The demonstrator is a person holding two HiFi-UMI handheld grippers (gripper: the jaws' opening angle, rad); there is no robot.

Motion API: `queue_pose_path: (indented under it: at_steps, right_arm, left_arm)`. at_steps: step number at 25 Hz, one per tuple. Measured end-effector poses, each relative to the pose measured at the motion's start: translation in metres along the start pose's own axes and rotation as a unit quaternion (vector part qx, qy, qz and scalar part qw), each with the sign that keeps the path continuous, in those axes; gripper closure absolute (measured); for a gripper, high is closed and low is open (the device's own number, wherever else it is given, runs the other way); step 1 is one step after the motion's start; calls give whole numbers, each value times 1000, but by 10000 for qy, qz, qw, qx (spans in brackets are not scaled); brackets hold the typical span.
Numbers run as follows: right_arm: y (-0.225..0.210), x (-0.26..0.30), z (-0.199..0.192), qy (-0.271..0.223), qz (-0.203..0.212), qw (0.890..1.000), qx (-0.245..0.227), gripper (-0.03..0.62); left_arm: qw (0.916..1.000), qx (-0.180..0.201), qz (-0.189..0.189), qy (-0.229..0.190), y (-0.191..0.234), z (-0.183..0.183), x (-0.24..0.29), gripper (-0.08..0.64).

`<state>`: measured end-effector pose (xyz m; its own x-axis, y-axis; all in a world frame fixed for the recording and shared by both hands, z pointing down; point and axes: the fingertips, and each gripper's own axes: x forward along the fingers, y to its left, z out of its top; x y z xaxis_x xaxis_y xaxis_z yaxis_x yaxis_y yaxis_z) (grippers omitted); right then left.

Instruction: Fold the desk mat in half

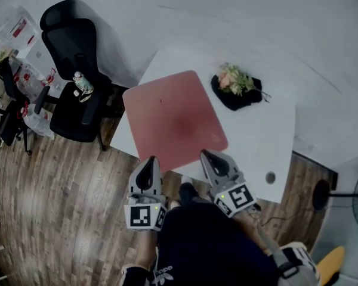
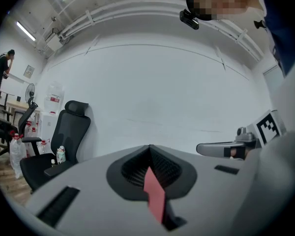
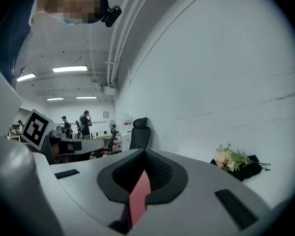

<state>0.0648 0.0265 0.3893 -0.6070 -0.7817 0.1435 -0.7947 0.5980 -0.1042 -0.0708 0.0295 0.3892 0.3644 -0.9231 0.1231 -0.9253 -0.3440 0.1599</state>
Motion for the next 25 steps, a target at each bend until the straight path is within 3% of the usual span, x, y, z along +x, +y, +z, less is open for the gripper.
queue_pose_path:
  at_steps: [14, 19, 25]
  right_arm:
    - [-61, 37, -13, 301, 65, 9995, 107, 589]
    - [-67, 44, -15, 254, 21, 9997, -61, 589]
    - [-62, 58, -8, 269, -120, 9995, 74, 589]
  left_arm:
    - [9965, 38, 823, 159, 35, -5, 44, 555]
    - [9968, -42, 785, 169, 41, -8, 48, 556]
    - [9982, -121, 550, 189, 51, -3, 57, 557]
